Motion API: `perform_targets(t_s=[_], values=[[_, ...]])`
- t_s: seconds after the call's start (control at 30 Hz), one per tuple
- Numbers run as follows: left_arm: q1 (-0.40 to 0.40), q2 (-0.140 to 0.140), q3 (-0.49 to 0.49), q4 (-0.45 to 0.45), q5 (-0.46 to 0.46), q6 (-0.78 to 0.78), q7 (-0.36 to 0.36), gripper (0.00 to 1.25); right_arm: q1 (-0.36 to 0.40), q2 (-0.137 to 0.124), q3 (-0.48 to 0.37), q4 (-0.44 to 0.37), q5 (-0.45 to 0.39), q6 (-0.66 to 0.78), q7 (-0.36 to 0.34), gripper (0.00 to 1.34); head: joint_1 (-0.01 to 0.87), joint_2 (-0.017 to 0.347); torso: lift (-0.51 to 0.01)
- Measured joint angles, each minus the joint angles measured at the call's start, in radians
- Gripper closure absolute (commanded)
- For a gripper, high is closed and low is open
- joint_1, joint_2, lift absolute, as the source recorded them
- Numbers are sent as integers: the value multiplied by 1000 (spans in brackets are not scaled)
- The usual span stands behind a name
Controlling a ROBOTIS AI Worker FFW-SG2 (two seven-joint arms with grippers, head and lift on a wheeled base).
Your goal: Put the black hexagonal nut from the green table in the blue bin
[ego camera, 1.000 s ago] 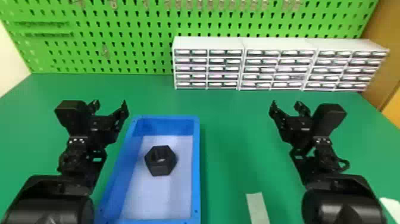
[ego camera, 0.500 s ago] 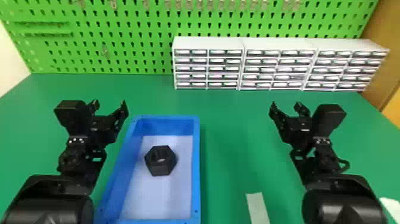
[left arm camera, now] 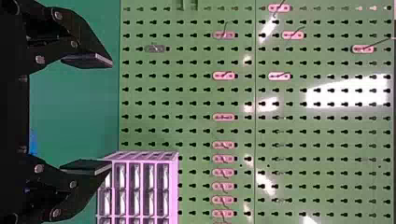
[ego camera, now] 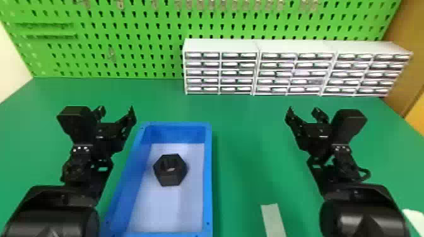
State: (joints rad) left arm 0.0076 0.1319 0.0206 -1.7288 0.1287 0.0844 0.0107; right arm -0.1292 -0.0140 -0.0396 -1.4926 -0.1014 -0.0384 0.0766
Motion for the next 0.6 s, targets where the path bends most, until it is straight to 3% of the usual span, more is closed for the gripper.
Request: perform_targets(t_s=[0.6], values=[[0,0,-1,0,6,0,5,478,-1,-1,0,0,0,0,0,513,686,52,-97]])
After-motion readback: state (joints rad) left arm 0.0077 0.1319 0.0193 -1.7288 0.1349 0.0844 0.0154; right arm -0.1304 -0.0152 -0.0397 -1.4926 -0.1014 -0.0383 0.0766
